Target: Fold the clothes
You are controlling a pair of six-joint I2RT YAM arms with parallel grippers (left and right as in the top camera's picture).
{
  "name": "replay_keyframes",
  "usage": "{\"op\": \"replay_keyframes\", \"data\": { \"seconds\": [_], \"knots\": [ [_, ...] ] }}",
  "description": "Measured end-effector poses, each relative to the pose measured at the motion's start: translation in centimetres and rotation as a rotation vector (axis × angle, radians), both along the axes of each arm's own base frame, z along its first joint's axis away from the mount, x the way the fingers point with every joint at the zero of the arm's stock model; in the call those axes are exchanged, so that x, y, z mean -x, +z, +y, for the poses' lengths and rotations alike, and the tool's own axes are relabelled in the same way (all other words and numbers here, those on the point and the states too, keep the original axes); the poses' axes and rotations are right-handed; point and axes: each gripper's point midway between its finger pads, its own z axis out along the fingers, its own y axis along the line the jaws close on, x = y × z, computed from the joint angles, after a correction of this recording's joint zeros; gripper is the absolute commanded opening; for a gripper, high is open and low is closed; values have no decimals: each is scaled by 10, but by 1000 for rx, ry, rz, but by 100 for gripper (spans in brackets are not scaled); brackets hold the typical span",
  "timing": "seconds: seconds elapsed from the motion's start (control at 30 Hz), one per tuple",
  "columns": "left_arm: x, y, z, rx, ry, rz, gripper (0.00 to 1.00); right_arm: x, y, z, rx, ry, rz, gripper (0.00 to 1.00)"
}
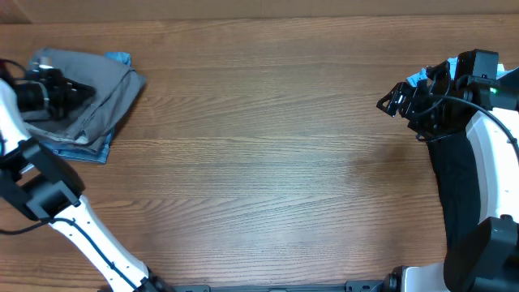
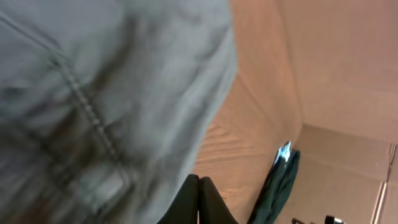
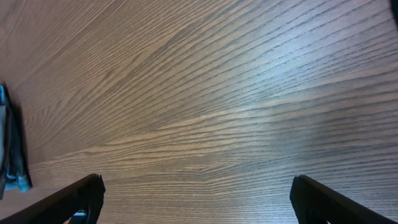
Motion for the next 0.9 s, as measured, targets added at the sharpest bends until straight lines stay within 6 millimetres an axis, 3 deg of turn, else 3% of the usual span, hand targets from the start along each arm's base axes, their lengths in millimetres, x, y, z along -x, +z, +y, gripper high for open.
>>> {"op": "replay_keyframes", "data": {
  "seconds": [0.23, 0.33, 0.5, 0.63, 0.8, 0.9],
  "knots": [
    [16, -62, -23, 68, -58, 8, 4, 0, 0, 0, 1, 0, 0, 100],
    [20, -69, -33, 115, -99, -90, 4, 0, 0, 0, 0, 0, 0, 100],
    [24, -49, -40, 213, -121, -300, 4, 0, 0, 0, 0, 0, 0, 100],
    [19, -18, -42, 299, -105, -361, 4, 0, 0, 0, 0, 0, 0, 100],
    [-6, 43, -7, 205, -89, -490, 4, 0, 0, 0, 0, 0, 0, 100],
    [-6, 76, 33, 118, -11, -488, 4, 0, 0, 0, 0, 0, 0, 100]
  ]
}}
